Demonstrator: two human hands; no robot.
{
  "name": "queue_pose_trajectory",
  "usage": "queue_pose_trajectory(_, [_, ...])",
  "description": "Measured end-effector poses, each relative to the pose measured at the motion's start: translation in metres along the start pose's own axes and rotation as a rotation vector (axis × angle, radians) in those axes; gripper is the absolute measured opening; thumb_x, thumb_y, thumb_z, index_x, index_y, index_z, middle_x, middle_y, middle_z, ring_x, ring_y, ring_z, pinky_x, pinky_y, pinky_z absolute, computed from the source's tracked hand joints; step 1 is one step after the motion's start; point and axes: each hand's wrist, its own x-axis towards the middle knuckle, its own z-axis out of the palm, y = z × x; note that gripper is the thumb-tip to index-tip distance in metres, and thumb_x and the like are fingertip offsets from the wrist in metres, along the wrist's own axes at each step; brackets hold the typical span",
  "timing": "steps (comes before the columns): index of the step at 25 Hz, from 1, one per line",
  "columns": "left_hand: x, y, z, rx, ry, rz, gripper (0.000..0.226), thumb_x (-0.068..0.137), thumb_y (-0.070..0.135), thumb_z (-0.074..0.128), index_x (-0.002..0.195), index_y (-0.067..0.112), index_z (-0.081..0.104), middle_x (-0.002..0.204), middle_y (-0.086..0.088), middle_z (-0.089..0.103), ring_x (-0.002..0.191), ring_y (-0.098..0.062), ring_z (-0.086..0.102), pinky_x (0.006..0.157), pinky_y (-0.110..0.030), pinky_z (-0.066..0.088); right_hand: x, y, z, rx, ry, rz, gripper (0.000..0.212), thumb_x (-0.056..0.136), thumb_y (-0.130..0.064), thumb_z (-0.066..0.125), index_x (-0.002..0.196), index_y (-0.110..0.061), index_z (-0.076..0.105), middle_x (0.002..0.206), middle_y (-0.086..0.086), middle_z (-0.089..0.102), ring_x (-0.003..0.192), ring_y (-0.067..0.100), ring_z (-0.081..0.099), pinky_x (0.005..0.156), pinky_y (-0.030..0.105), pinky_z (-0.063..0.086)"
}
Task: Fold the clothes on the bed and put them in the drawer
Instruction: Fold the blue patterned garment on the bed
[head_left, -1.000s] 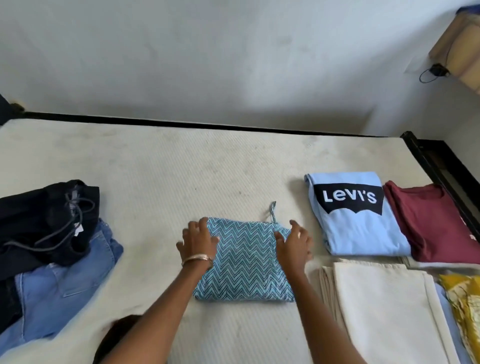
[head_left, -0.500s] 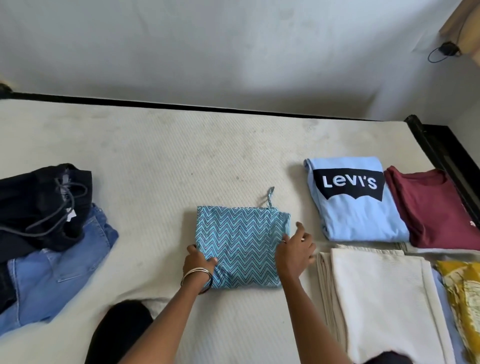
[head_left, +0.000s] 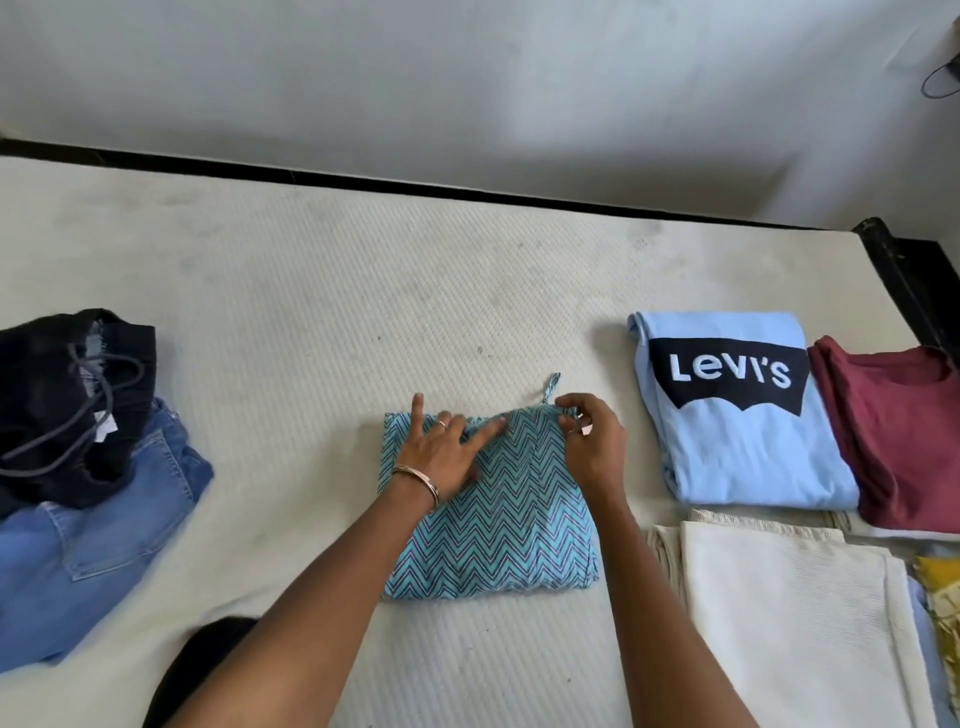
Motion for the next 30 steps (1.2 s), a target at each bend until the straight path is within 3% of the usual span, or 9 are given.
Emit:
queue_pose_trajectory(2, [0.006,-0.013,0.001,0.022,0.214,-0.063,0.057,0.086,0.033,0.068,0.138,0.027,0.044,0.115,-0.008,0.06,0.115,-0.029,0.054,0.11,-0.066,0.018,0.002,0.007,0.004,0.023,0.061,-0.034,0.032,0.084,0.008,0.061,0.099,-0.019,0.07,0.095,-0.001,0.066,0.087,0.019,0.059,0.081,0.038,0.048])
queue_pose_trajectory(4, [0.009,-0.025,-0.001,0.039,0.42,-0.144,0.046,0.066,0.033,0.084,0.107,0.021,0.067,0.09,-0.006,0.064,0.091,-0.028,0.062,0.099,-0.063,0.037,-0.001,0.014,0.012,-0.108,0.136,0.041,0.038,0.084,0.01,0.056,0.109,-0.017,0.067,0.107,0.005,0.062,0.102,0.027,0.055,0.088,0.048,0.045])
queue_pose_trajectory(7, [-0.001,-0.021,0.01,-0.101,0.465,-0.241,0.065,0.065,0.046,0.079,0.122,0.021,0.061,0.108,-0.01,0.061,0.1,-0.03,0.06,0.097,-0.06,0.037,-0.023,0.007,0.024,-0.311,0.157,0.005,0.035,0.093,-0.009,0.058,0.127,-0.016,0.058,0.132,0.012,0.05,0.123,0.032,0.04,0.097,0.052,0.034])
queue_pose_trajectory(11, [-0.048,0.025,0.048,-0.238,0.432,-0.292,0.048,0.081,0.049,0.064,0.122,0.024,0.06,0.123,-0.007,0.058,0.111,-0.031,0.057,0.093,-0.056,0.042,-0.084,0.039,0.04,-0.676,-0.229,-0.431,0.052,0.097,-0.052,0.037,0.146,-0.033,0.042,0.16,0.004,0.028,0.146,0.033,0.023,0.109,0.053,0.03])
queue_pose_trajectory(14, [-0.076,0.033,0.079,-0.278,0.355,-0.293,0.061,0.082,0.054,0.046,0.136,0.025,0.049,0.142,-0.01,0.048,0.128,-0.033,0.049,0.093,-0.063,0.04,-0.101,0.067,0.026,-0.655,-0.318,-0.034,0.059,0.1,-0.06,0.024,0.154,-0.045,0.006,0.164,-0.012,-0.008,0.151,0.028,-0.007,0.116,0.056,0.009])
queue_pose_trajectory(17, [-0.087,0.022,0.066,-0.519,0.374,-0.696,0.063,0.088,0.047,0.055,0.139,0.011,0.044,0.131,-0.025,0.049,0.117,-0.043,0.05,0.089,-0.058,0.042,-0.102,0.046,0.019,-0.417,-0.098,0.25,0.065,0.099,-0.053,0.041,0.153,-0.025,0.02,0.157,0.01,0.025,0.141,0.034,0.024,0.109,0.054,0.025])
queue_pose_trajectory(20, [-0.082,0.018,0.036,-0.987,0.112,-1.03,0.082,0.08,0.045,0.071,0.14,0.002,0.035,0.125,-0.03,0.049,0.112,-0.047,0.051,0.091,-0.052,0.044,-0.095,0.037,0.019,-0.262,-0.092,0.433,0.072,0.091,-0.055,0.057,0.143,-0.01,0.032,0.133,0.018,0.048,0.123,0.038,0.047,0.099,0.051,0.041])
queue_pose_trajectory(25, [-0.084,0.006,0.016,-1.79,-0.068,-1.002,0.049,0.073,0.02,0.08,0.114,-0.001,0.062,0.103,-0.018,0.07,0.086,-0.034,0.069,0.077,-0.046,0.056,-0.08,0.035,-0.019,0.402,-0.297,0.674,0.048,0.078,-0.026,0.083,0.109,0.006,0.065,0.097,0.016,0.073,0.086,0.035,0.072,0.08,0.05,0.06])
queue_pose_trajectory(30, [-0.105,0.028,-0.028,-2.042,-0.026,-0.788,0.026,0.082,0.004,0.068,0.108,0.0,0.066,0.1,-0.022,0.071,0.081,-0.035,0.07,0.069,-0.043,0.058,-0.094,0.014,-0.075,0.667,-0.395,0.534,0.025,0.086,-0.003,0.07,0.11,0.005,0.067,0.099,0.019,0.074,0.088,0.036,0.073,0.075,0.045,0.06])
